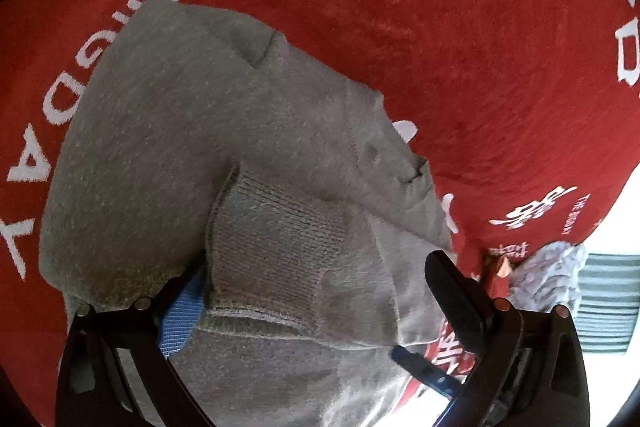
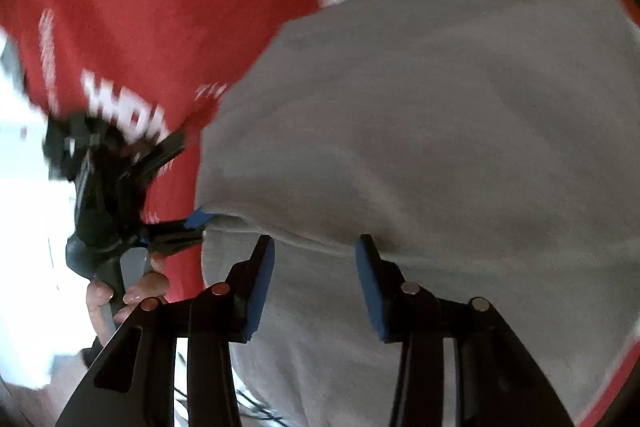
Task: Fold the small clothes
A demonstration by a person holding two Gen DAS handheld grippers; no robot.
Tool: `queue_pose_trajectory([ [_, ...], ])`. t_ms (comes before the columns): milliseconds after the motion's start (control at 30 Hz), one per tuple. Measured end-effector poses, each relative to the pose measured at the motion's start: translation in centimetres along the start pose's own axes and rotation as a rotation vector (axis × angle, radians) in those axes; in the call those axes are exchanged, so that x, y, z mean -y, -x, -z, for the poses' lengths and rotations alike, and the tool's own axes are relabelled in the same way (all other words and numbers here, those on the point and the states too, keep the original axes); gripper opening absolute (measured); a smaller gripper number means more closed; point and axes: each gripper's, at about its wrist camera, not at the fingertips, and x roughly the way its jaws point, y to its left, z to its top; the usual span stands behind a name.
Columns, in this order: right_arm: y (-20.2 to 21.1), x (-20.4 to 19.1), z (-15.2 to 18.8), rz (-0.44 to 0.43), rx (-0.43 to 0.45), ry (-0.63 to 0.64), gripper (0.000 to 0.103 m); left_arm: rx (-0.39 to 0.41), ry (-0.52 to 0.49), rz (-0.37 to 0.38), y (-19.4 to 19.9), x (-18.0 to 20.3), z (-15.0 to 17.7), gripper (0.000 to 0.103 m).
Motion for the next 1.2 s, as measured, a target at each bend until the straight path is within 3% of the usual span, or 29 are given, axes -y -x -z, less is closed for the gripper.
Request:
queue_pose_trajectory([
  [67,2.5,3.4,0.6,0.002,0.057,-0.107,0.046,-0.015,-0.017,-0.023,-0.2,0.3,0.1,0.076],
  [133,4.4,5.9,1.1,0.002,0.119,-0.2,0.046,-0.05,-0.021,-0.029,-0.7,0.2,0.2,0.029],
  [167,5.1,6.9,1.3,0.001,0.145,-0.236,0.046,-0.078,-0.016,-0.018,-1.0,0.0,0.2,0.015],
  [200,6.1,8.4,1.3,-0.003,0.186,-0.294,0.046,-0.089,-0.017,-0.02,-1.2,0.0,0.3,0.009],
  [333,7.7,11.3,0.6,-0.044,0.283,-0.439,0.045,-0.045,-0.084,-0.038,-0.3,1.3,0.2,0.009],
  [400,8.0,11.3,-0.2,-0.035,0.305,-0.453,0.008,-0.024,-0.122,-0.041,0.4,2.1,0.1,0.009],
  [433,8.2,10.9,-0.8,-0.013,0.317,-0.427,0.006,-0.019,-0.139,-0.046,0.7,2.3,0.1,0.009],
  [600,8.9,10.6,-1.6,0.086,0.297,-0.302,0.006,-0.055,-0.206,-0.197,-0.3,0.9,1.1,0.009],
  [700,8.3,12.4,-1.1,0.084,0.27,-0.303,0.004,-0.023,-0.171,-0.194,0.5,-0.4,1.7,0.009],
  [800,8.5,12.3,-1.0,0.088,0.265,-0.28,0.004,0.005,-0.182,-0.259,1.6,-0.9,1.9,0.009],
  [867,8.1,11.8,-1.0,0.098,0.251,-0.27,0.006,0.017,-0.201,-0.327,2.4,-0.9,1.9,0.017],
  [967,8.8,11.0,-0.6,0.14,0.228,-0.255,0.01,0.08,-0.259,-0.452,4.3,-0.2,2.2,0.048],
  [1033,9.8,10.4,0.2,0.183,0.224,-0.233,0.01,0.119,-0.294,-0.431,5.7,0.6,2.4,0.051],
  [1200,12.2,8.6,0.6,0.263,0.294,-0.139,0.01,0.107,-0.376,-0.406,5.2,3.3,2.1,0.051],
])
